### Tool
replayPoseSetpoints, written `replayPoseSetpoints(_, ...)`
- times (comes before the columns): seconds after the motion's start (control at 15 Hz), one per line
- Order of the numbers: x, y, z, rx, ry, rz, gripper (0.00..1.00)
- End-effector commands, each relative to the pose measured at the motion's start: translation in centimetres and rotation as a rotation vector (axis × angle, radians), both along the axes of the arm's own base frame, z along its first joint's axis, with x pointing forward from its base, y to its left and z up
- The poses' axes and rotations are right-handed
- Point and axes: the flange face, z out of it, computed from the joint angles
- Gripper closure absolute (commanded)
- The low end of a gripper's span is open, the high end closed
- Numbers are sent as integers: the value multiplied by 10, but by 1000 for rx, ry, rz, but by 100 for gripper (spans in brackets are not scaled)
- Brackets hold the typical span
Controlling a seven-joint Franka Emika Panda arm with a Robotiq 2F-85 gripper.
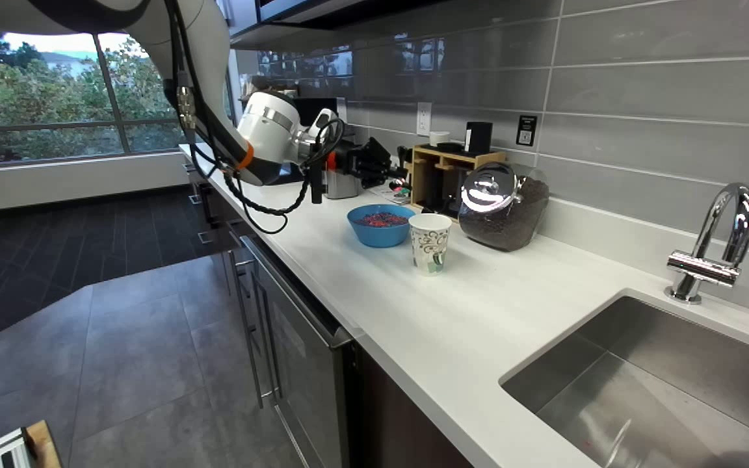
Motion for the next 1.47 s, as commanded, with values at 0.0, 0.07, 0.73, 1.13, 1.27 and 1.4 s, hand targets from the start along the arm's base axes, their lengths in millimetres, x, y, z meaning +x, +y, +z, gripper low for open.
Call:
replayPoseSetpoints(0.0,7,-21,-10,-19,-16,-23,99)
replayPoseSetpoints(0.07,9,-26,-12,-16,-22,-33,99)
replayPoseSetpoints(0.73,20,-42,-16,25,-185,-112,99)
replayPoseSetpoints(1.13,32,-45,-26,43,-247,-135,99)
replayPoseSetpoints(1.27,37,-48,-27,41,-260,-141,99)
replayPoseSetpoints(1.4,41,-51,-28,41,-273,-152,99)
